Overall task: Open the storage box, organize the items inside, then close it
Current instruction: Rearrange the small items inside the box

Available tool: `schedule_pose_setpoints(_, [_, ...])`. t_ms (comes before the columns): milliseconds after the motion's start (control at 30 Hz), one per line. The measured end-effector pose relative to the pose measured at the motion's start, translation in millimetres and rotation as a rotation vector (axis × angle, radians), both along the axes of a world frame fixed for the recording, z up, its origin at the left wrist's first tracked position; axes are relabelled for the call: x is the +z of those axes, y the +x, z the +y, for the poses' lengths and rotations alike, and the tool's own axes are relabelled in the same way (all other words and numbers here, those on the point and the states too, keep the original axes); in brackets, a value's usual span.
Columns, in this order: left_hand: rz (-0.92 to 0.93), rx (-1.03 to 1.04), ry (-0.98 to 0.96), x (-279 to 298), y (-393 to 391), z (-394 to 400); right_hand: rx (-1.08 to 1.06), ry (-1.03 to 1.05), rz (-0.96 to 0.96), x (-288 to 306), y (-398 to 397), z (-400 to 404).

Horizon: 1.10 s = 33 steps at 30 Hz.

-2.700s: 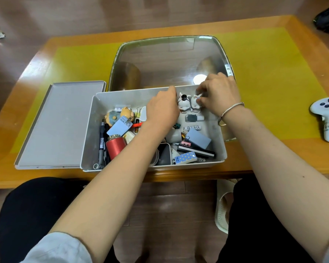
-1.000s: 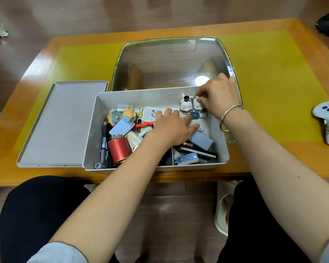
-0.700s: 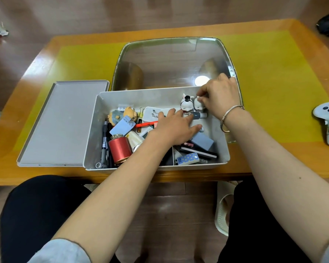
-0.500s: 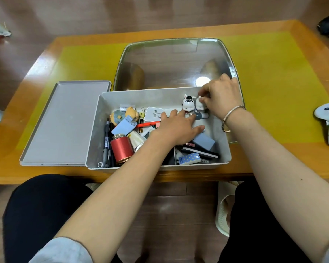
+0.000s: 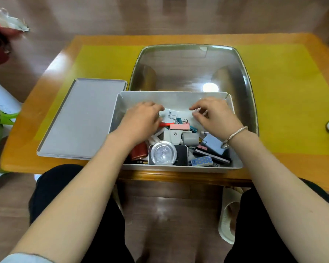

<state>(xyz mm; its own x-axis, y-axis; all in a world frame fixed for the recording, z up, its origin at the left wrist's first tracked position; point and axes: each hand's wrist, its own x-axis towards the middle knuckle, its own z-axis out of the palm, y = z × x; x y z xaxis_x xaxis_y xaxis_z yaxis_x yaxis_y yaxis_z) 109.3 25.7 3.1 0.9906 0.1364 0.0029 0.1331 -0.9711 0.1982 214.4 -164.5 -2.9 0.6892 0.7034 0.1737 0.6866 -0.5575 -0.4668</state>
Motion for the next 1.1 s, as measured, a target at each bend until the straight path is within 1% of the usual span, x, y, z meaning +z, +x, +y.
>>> schedule_pose_setpoints(100, [0.121,0.135,-0.009,-1.4,-7.4,32.6,0.117,-0.147,0.126,-12.7,-15.0,17.3])
schedule_pose_setpoints(200, [0.208,0.161,-0.073,-3.3,-6.8,44.8,0.144,-0.221,0.157,-19.8,-24.9,32.0])
schedule_pose_setpoints(333, [0.289,0.136,-0.136,-4.9,-4.6,45.3,0.196,-0.236,0.260,-23.0,-31.2,34.9])
schedule_pose_setpoints(433, [0.248,0.156,-0.192,1.9,-4.8,50.2,0.145,-0.188,0.306,-16.7,-26.5,32.1])
schedule_pose_setpoints(500, [0.222,0.162,-0.232,6.8,-7.8,50.5,0.069,-0.138,0.254,-11.7,-21.1,34.1])
schedule_pose_setpoints(567, [0.140,0.150,-0.205,10.6,-8.8,50.0,0.021,-0.062,0.188,-8.0,-17.5,41.8])
schedule_pose_setpoints(633, [-0.022,0.151,-0.126,12.2,-7.2,53.0,0.056,-0.064,0.144,-6.2,-16.8,54.9])
schedule_pose_setpoints(700, [-0.133,0.181,-0.041,12.5,-5.8,60.2,0.124,-0.133,0.093,-9.9,-15.9,73.0])
schedule_pose_setpoints(733, [-0.126,0.220,-0.028,11.4,-6.2,64.6,0.153,-0.175,0.077,-13.0,-15.2,82.9])
schedule_pose_setpoints(833, [0.052,0.337,-0.118,6.4,-10.4,76.0,0.203,-0.308,0.082,-22.4,-14.2,113.2])
schedule_pose_setpoints(900, [0.124,0.347,-0.175,3.3,-12.1,79.2,0.209,-0.393,0.045,-28.0,-13.8,129.5])
schedule_pose_setpoints(1000, [0.123,0.326,-0.203,2.8,-13.3,80.3,0.156,-0.460,-0.044,-32.4,-14.5,144.2])
schedule_pose_setpoints(1100, [0.137,0.321,-0.191,0.8,-14.4,81.2,0.148,-0.460,-0.082,-34.7,-17.0,152.9])
